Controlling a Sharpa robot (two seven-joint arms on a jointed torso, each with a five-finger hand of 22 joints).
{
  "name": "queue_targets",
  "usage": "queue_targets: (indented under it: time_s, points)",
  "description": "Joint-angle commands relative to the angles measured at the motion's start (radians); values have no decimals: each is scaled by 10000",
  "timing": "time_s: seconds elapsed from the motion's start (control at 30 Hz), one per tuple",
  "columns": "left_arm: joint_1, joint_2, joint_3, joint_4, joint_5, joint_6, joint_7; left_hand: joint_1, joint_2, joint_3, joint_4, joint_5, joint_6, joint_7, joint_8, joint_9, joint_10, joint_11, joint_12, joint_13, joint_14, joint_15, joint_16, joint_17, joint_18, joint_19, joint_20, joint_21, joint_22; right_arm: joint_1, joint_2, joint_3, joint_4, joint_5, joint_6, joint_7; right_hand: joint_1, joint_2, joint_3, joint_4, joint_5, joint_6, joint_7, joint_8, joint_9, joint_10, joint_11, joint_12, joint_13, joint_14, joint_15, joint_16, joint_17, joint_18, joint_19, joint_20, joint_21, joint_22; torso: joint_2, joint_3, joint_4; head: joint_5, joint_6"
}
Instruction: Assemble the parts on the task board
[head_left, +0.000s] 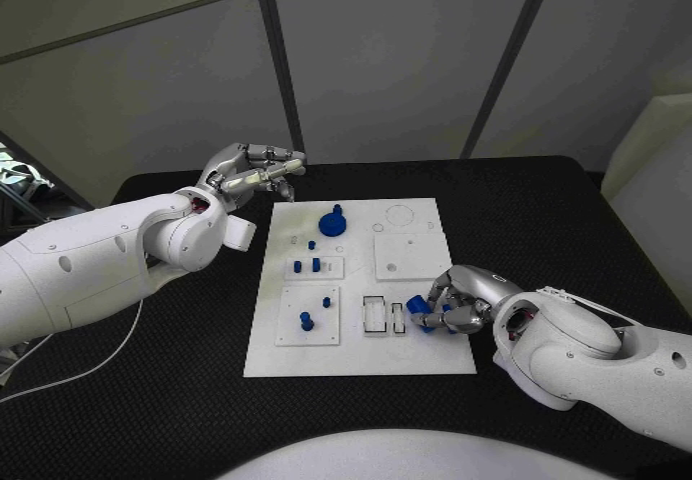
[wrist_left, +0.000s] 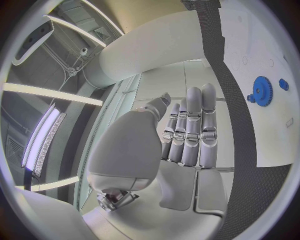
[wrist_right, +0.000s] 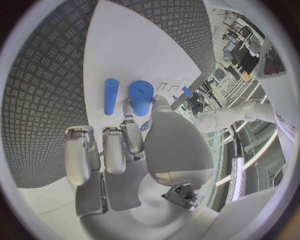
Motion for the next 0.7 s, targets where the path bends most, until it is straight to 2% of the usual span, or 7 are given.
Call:
queue_targets:
  time_s: [0.03,0.2,0.3,0.37,0.47,0.7]
  points:
    - [14,-1,9,17,44,14,34,29,15,-17,-40,-3,-82,19,58,-7,-61,15,58,-12,-52,8,-45,-11,-188,-58,-11,-46,-11,-19,-76,-18,159,256,-1202,-26,130,64,-22,5,161,153,-71,68,119,57,8,-17,-21,740,-79,30,1076,-150,1071,-82,31,2634,-4,5,-7,3,10]
    - [12,25,8,0,44,33,37,29,15,-17,-40,-3,-82,19,58,-7,-61,15,58,-12,-52,8,-45,-11,-188,-58,-11,-46,-11,-17,-104,-14,383,1166,-2303,337,155,59,-43,4,238,154,-76,50,129,44,1,-59,-44,735,-85,18,1057,-150,1071,-90,31,2634,-15,-2,9,-10,42]
    - [12,39,8,-7,44,39,40,29,15,-17,-40,-3,-82,19,58,-7,-61,15,58,-12,-52,8,-45,-11,-188,-58,-11,-46,-11,-16,-84,-12,478,1509,-2692,526,143,73,-51,17,263,158,-74,45,133,43,2,-70,-47,737,-87,22,1066,-150,1071,-93,31,2634,-8,-16,39,-37,65]
    - [12,43,7,-13,44,41,42,29,15,-17,-40,-3,-82,19,58,-7,-61,15,58,-12,-52,8,-45,-11,-188,-58,-11,-46,-11,-15,-35,-11,517,1658,-2823,612,131,86,-57,27,282,164,-74,43,138,50,2,-65,-37,738,-88,23,1068,-150,1071,-95,31,2634,-2,-12,28,-17,74]
    - [12,46,7,-15,44,44,43,29,15,-17,-40,-3,-82,19,58,-7,-61,15,58,-12,-52,8,-45,-11,-188,-58,-11,-46,-11,-15,92,-9,528,1798,-2758,666,121,104,-62,35,306,175,-77,42,143,52,-1,-70,-36,738,-89,24,1071,-150,1071,-97,31,2634,6,-7,20,6,81]
    - [11,76,6,-14,44,64,42,29,15,-17,-40,-3,-82,19,58,-7,-61,15,58,-12,-52,8,-45,-11,-188,-58,-11,-46,-11,-14,575,-7,298,2007,-1685,420,-134,165,-211,56,329,228,-84,1,180,-61,-3,-351,-249,728,-93,-6,1023,-150,1071,-105,31,2634,8,-19,21,8,65]
